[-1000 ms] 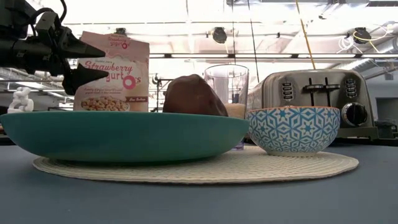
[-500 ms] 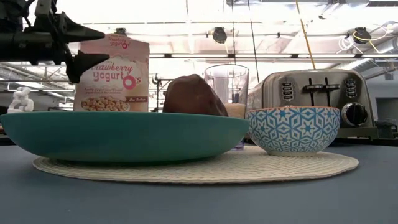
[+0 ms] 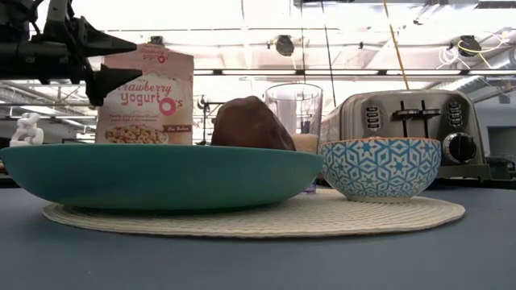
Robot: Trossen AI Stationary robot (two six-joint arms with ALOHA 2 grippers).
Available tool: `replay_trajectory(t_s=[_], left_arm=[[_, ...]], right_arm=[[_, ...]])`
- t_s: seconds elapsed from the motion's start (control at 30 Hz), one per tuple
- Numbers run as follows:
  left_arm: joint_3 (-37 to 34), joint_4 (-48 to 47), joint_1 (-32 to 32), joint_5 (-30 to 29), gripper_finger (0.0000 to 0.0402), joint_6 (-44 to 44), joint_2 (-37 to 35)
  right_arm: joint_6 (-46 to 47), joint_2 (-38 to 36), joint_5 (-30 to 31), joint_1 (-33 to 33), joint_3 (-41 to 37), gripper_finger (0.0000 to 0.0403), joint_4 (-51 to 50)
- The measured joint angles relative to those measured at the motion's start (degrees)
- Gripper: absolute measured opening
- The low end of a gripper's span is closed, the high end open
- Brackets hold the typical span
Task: Arrange a breakfast setting
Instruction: Put the green spoon on the table to the right side of the orange bowl
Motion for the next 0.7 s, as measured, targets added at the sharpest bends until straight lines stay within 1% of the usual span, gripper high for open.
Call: replay_trajectory(t_s=[0.17,0.4,0.53,0.7], left_arm=[[0.0,0.08,-0.02,-0.02,0.0287,0.04,0.0],[0.0,0.01,-0.01,-0.04,0.0287,0.08,0.0],[0.0,-0.1,-0.01,-0.04,0.0287,0.35,0.01],[0.0,-0.12,0.0,-0.07,0.0287,0.43,0.0]], right_arm=[[0.2,2.6,0.0,-4.54,0.02,0.0361,6.39],[0.26,8.28,-0.06,-12.82,0.0,0.0361,15.2],[0.25,11.74,-0.08,-17.15,0.0,0.0361,17.48],[0.24,15.95,-0.17,-21.74,0.0,0.0361,17.42]])
